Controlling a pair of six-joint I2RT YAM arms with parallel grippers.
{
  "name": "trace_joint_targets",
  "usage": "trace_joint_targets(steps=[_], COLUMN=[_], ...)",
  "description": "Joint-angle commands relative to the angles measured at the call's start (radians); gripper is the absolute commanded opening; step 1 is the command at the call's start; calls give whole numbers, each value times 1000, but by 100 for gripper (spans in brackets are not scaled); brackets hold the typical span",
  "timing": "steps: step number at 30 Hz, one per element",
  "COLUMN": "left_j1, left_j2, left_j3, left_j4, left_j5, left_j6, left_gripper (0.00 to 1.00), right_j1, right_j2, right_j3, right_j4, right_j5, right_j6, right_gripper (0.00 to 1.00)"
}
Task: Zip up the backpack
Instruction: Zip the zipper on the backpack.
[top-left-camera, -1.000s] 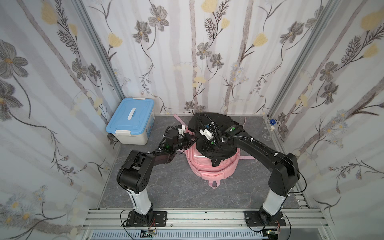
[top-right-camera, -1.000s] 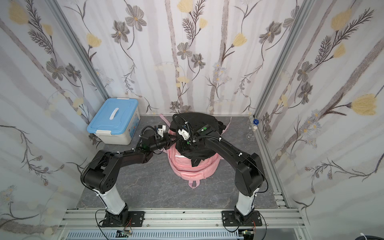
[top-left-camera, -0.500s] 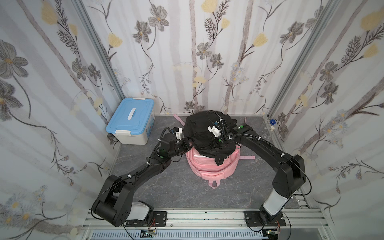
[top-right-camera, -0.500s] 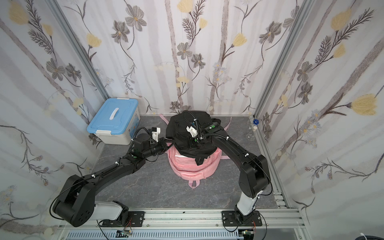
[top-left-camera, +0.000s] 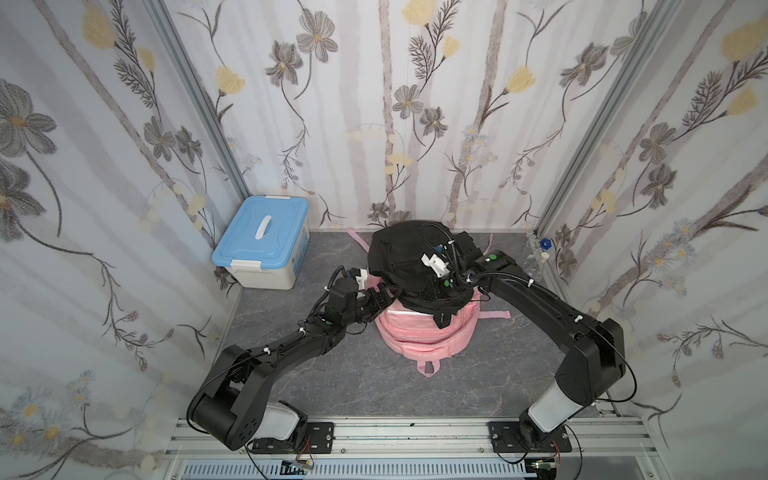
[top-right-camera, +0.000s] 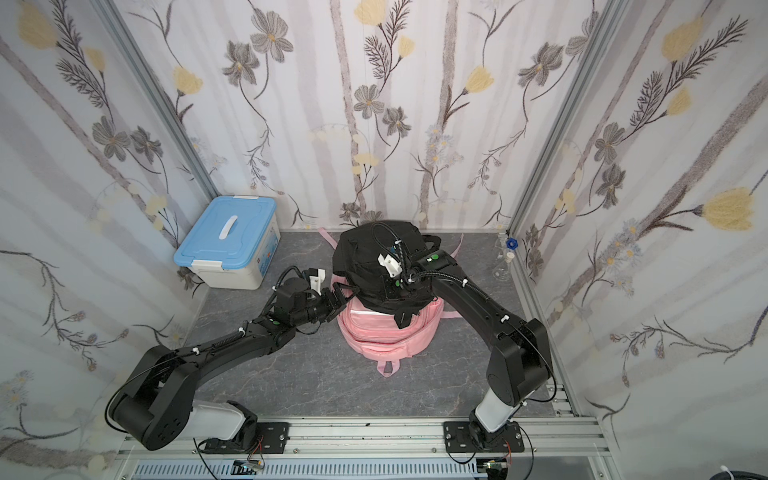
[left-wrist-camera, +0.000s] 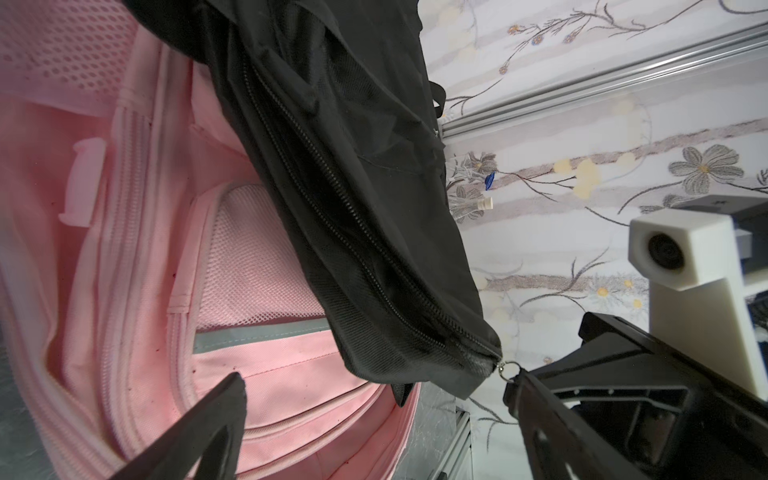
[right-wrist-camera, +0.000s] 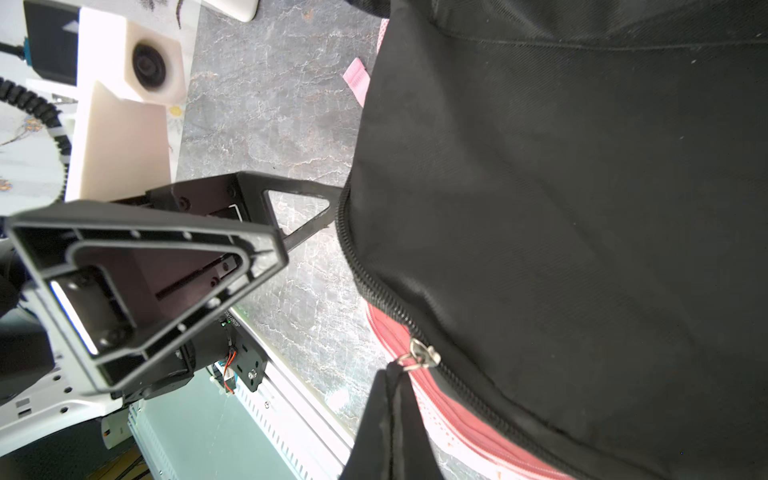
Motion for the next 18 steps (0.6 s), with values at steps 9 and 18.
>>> trace_joint_targets(steps=[9,18], left_j1=[-16,-17], left_j2=[178,316], left_j3=[88,131], left_j4=[221,338], left_j5=[51,90], left_j6=[-150,-205], left_gripper=[95,96], right_j1=[-15,-19], right_j2=[-14,12], right_j3=[-8,17], right_j4=[17,29], right_j5=[-47,-107], right_j6=[6,18], right_gripper=[0,0])
